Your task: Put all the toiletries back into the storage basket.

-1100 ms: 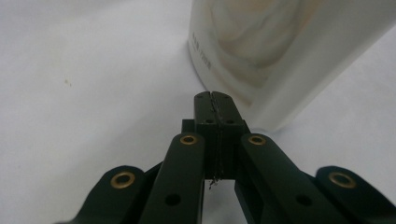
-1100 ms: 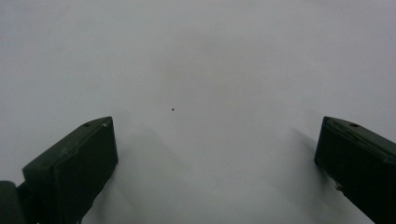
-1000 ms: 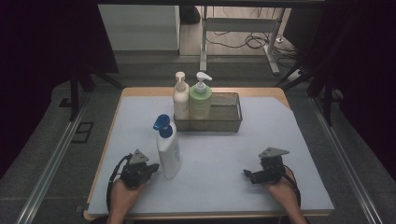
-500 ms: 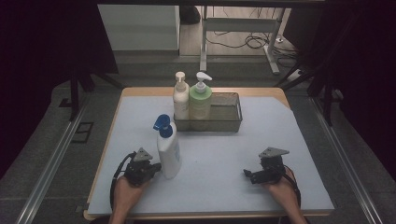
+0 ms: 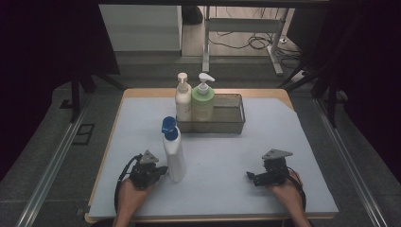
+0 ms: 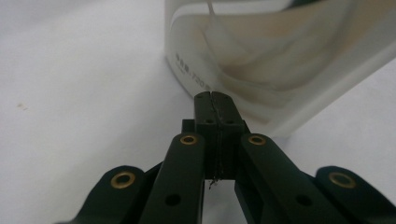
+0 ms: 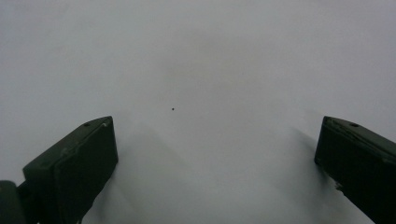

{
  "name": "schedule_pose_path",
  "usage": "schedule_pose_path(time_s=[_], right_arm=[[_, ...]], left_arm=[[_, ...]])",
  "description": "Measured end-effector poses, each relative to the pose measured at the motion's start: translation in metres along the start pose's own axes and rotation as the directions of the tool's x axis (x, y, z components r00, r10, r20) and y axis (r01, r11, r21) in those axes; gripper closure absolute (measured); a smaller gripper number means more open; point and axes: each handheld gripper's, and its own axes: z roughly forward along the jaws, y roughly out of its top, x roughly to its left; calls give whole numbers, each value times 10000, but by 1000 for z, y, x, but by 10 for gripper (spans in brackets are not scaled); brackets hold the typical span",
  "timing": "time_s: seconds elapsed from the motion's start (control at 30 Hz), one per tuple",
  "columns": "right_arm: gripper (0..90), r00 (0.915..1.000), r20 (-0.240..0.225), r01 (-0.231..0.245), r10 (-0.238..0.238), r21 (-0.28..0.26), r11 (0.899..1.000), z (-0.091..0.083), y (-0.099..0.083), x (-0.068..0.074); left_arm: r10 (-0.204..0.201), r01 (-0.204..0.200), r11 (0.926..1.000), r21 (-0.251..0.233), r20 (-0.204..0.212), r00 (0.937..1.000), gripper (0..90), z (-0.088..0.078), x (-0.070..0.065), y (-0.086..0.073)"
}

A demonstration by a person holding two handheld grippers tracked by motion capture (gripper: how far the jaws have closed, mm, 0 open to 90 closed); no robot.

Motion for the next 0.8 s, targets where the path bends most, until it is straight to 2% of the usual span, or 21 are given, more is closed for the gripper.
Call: schedule_pose_path(time_s=[0.3,0.8], right_arm=[[0,10000,3,7,-7,-20,10000,0,0,0],[0,10000,27,-5,5,-29,10000,0,0,0]], left_arm=[[215,-216,9997,64,115,9997,897,5,-9,6],[227,-224,9997,-52,531,9983,897,16,-19,13]])
